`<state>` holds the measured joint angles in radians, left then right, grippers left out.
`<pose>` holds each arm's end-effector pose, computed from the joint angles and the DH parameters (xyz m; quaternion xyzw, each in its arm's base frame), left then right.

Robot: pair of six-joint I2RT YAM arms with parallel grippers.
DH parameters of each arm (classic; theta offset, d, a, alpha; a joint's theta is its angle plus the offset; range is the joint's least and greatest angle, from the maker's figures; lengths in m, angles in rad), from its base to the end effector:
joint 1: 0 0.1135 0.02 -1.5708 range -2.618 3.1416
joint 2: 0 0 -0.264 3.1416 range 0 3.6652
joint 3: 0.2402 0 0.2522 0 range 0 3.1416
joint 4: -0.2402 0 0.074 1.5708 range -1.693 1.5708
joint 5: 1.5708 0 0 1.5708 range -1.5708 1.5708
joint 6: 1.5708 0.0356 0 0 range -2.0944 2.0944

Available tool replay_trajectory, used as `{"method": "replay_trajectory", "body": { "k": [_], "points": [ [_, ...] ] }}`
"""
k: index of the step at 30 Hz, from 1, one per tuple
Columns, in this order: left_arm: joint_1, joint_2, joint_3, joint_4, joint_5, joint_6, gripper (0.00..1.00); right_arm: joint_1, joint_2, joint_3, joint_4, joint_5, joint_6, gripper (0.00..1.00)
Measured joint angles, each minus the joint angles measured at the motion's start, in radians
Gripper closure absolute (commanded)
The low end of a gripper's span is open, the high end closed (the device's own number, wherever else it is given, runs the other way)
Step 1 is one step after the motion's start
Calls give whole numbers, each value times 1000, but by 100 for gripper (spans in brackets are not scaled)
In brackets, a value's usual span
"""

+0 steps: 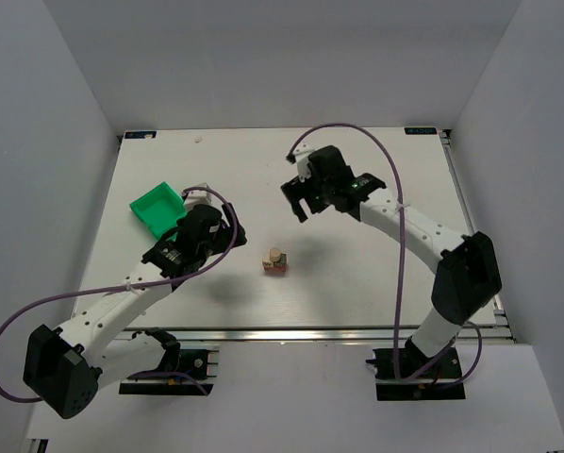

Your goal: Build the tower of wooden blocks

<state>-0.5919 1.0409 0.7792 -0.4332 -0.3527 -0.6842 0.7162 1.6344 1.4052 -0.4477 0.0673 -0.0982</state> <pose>0.1904 -0.1132 0.2671 -0.1154 0.8872 -0.1211 0.4300 0.2839 0.2440 0.3111 -0.3436 0.8333 0.1025 0.4207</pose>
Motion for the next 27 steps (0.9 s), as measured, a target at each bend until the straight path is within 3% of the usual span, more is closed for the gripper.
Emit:
{"method": "replay_trajectory", "body": {
  "k": [4,11,19,27],
  "points": [
    [0,6,-1,24,36,31,2,-114,168,69,40,36,-10,11],
    [0,35,-6,78,86,78,2,-143,505,248,98,10,-74,18],
    [0,35,-14,99,88,95,2,-163,647,396,122,-23,-93,25],
    [0,42,-14,102,82,101,2,-181,669,412,132,-65,-92,53]
  ]
}}
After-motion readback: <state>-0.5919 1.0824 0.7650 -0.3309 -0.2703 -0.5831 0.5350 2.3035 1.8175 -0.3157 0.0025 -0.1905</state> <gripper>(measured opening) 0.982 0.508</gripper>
